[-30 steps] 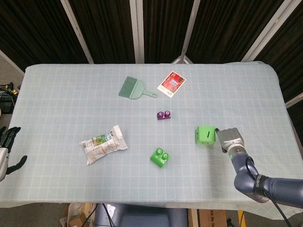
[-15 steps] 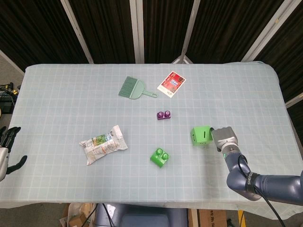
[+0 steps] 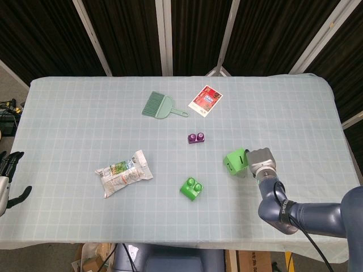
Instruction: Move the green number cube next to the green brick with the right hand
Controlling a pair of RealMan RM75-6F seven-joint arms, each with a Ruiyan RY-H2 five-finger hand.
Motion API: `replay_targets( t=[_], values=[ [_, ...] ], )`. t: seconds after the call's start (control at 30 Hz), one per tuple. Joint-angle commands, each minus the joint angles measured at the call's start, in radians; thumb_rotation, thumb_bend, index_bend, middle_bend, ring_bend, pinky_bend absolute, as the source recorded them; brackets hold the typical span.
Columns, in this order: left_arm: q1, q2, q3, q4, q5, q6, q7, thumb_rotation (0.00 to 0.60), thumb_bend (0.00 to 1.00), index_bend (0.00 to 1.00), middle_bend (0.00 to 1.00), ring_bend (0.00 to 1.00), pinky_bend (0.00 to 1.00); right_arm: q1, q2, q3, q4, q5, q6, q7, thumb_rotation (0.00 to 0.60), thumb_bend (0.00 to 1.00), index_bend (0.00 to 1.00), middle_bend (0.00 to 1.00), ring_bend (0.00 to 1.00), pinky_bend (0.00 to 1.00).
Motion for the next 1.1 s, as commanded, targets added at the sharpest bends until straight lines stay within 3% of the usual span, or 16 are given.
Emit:
replay_targets(
  t=[0.03,0.57,1.1],
  values=[
    [0.000,0.001,0.000,0.000,0.000,0.001,-0.002,0.600,0.34,0.10,0.10,0.05,0.16,0.016,-0.016,0.009,0.008,0.020,0.007,-0.016,0.600,0.79,0.10,0.84,0.84,0.74],
    [0.000,0.008,-0.002,0.001,-0.006,-0.004,-0.019,0.600,0.34,0.10,0.10,0.05,0.16,0.056,-0.083,0.063,-0.015,0.004,0.105,-0.061,0.600,0.79,0.12,0.84,0.84,0.74],
    [0.000,0.012,-0.003,0.000,-0.009,-0.004,-0.024,0.600,0.34,0.10,0.10,0.05,0.16,0.098,-0.140,0.117,-0.056,0.070,0.191,-0.160,0.600,0.80,0.12,0.84,0.84,0.74]
  ],
)
